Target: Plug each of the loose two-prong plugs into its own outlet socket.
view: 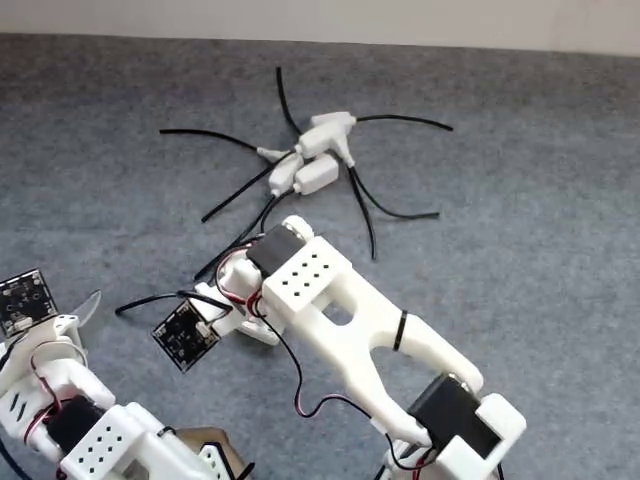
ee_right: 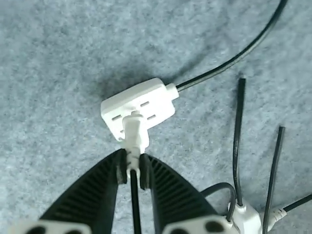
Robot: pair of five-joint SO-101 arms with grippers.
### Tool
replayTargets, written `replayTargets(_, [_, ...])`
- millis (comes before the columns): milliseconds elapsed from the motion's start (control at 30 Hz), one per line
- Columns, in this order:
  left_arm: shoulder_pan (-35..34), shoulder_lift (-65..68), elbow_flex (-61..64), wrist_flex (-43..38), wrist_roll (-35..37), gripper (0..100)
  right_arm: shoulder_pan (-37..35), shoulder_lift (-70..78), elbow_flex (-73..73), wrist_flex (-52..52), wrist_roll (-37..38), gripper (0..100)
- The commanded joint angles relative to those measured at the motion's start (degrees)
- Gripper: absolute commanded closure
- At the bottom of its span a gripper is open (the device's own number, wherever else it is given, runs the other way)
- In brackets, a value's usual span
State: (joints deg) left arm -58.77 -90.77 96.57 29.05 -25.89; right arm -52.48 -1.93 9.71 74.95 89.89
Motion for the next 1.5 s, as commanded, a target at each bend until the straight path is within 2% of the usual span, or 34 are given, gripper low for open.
replayTargets(0, [-0.31,-0.66,1.01,-1.05,-0.53,47,1.1,-2.07,-3.38,2.95,0.88,99.2])
replayTargets(633, [-0.66,-0.66,1.01,-1.05,-0.53,47,1.36,-1.98,-2.24,3.21,2.64,99.2])
replayTargets(767, [-0.66,-0.66,1.01,-1.05,-0.53,47,1.36,-1.98,0.22,2.95,5.01,99.2])
replayTargets(1267, [-0.75,-0.66,1.01,-1.05,-0.53,47,-0.04,-1.8,3.21,-0.57,4.92,99.2])
replayTargets(1467, [-0.75,-0.66,1.01,-1.05,-0.53,47,-0.13,2.77,4.26,-1.63,4.84,99.2])
